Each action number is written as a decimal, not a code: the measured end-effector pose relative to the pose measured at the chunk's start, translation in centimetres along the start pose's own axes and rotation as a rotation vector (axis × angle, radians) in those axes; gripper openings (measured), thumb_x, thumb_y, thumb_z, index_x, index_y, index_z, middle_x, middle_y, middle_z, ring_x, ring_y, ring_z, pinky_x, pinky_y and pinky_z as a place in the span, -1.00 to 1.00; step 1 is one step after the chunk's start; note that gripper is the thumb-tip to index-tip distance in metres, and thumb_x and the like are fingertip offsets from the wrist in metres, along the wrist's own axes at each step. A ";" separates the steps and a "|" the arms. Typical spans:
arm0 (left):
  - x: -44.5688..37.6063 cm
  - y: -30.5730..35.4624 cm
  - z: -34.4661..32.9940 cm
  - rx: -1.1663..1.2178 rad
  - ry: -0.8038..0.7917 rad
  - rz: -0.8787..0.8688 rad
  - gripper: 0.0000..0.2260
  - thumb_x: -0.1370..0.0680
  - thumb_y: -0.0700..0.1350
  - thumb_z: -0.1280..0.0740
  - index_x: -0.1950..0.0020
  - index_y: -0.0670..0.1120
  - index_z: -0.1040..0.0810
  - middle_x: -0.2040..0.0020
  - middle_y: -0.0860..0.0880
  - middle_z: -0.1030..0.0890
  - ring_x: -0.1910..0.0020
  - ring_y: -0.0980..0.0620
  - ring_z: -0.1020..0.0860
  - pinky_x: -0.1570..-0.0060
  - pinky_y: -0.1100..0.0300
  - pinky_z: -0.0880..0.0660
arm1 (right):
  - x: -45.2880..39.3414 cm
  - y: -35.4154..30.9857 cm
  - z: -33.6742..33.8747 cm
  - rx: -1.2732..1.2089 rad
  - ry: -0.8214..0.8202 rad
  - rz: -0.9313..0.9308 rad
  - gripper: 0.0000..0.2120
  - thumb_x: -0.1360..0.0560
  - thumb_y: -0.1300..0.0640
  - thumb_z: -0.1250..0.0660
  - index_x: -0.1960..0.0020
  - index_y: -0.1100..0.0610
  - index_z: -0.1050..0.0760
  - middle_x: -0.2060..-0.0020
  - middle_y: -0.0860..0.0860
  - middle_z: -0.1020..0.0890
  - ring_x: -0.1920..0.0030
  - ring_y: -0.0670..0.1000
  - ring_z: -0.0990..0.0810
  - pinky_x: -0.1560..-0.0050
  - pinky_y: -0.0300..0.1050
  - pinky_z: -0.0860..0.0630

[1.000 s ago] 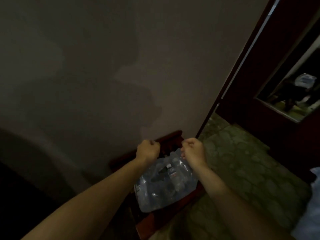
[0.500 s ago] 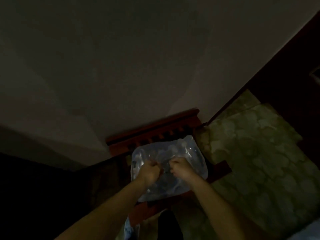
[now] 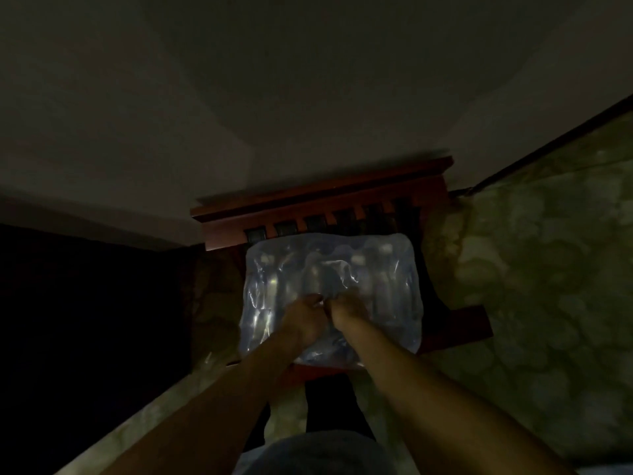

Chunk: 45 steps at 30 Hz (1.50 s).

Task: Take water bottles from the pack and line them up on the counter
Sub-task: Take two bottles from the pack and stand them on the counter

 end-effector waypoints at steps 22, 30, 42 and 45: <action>-0.7 -3.5 1.5 -0.151 -0.062 -0.128 -0.72 -0.64 -0.23 -0.22 -0.33 -0.19 -0.56 -0.29 -0.14 -0.59 -0.21 -0.01 -0.55 0.01 0.52 -0.38 | -3.0 3.8 -4.7 -0.468 -0.019 -0.173 -0.77 -0.65 0.23 -0.11 -0.08 0.28 -0.53 0.05 0.22 -0.59 0.15 0.08 -0.57 0.16 -0.16 -0.56; 0.8 -4.0 3.0 -0.151 -0.031 -0.103 -0.72 -0.65 -0.25 -0.15 -0.24 -0.25 -0.60 -0.24 -0.17 -0.61 -0.20 -0.08 -0.57 -0.02 0.41 -0.36 | -2.9 1.9 -4.3 -0.205 0.109 -0.179 -0.53 -0.50 0.00 -0.39 -0.29 0.27 -0.48 -0.18 0.20 -0.60 -0.18 0.17 -0.58 -0.08 -0.08 -0.47; 3.7 -2.8 3.6 0.234 -0.026 0.115 -0.54 -0.69 0.05 -0.11 -0.21 -0.28 -0.61 -0.20 -0.27 -0.64 -0.20 -0.19 -0.59 -0.19 0.18 -0.45 | 4.5 -1.3 -0.5 -0.380 0.161 -0.028 -0.58 -0.55 -0.16 -0.23 -0.05 0.18 -0.59 0.05 0.16 -0.63 0.00 0.18 -0.61 0.01 0.02 -0.55; 4.4 -2.2 4.0 0.372 -0.076 0.171 -0.44 -0.64 0.19 -0.14 -0.23 -0.27 -0.59 -0.19 -0.27 -0.63 -0.20 -0.23 -0.59 -0.32 -0.05 -0.46 | 6.6 -1.1 -0.2 -0.475 0.129 -0.043 -0.65 -0.50 -0.21 -0.27 0.02 0.08 -0.52 0.13 0.05 -0.60 0.03 0.14 -0.60 -0.01 0.11 -0.61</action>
Point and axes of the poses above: each hand's wrist, its own x-axis away from the middle knuckle, its own z-axis out of the back of the hand, y = z × x, the point moved 4 cm from there along -x, towards the middle knuckle
